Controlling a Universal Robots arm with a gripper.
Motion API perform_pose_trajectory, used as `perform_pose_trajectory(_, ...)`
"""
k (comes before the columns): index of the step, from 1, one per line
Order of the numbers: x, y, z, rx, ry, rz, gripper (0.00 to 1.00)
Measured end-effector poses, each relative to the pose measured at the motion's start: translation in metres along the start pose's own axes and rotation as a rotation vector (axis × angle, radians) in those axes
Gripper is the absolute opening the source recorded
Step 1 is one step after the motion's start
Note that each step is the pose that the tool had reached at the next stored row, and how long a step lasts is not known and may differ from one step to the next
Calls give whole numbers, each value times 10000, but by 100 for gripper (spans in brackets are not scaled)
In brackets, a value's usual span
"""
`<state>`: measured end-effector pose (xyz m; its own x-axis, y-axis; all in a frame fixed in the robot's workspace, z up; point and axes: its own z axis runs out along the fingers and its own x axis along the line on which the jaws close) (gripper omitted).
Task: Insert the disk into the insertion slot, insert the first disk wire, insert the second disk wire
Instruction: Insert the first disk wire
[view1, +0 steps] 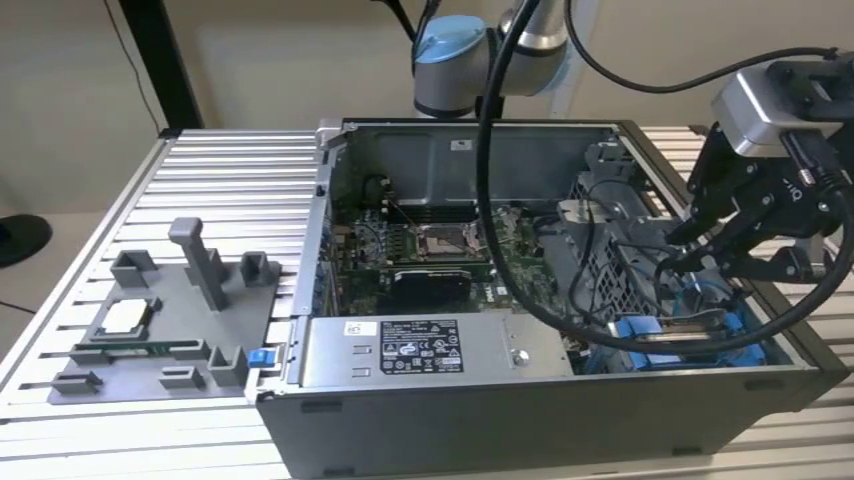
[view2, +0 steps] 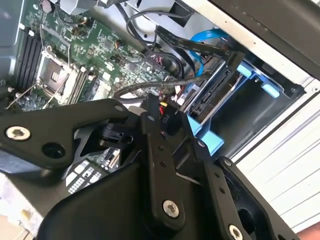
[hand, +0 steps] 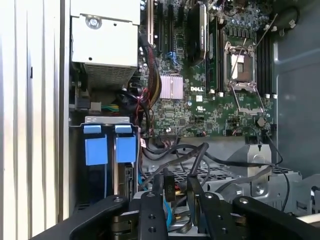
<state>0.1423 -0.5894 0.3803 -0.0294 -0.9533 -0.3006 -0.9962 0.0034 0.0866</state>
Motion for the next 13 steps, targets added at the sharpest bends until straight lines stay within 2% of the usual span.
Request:
perform_pose_trajectory(4,69,-1,-20,-3,-56,-8,100)
perform_pose_trajectory(5,77,-1,-20,-4,-56,-7,0)
perform_pose_trajectory(13,86,-2,-3,-18,-54,-1,0)
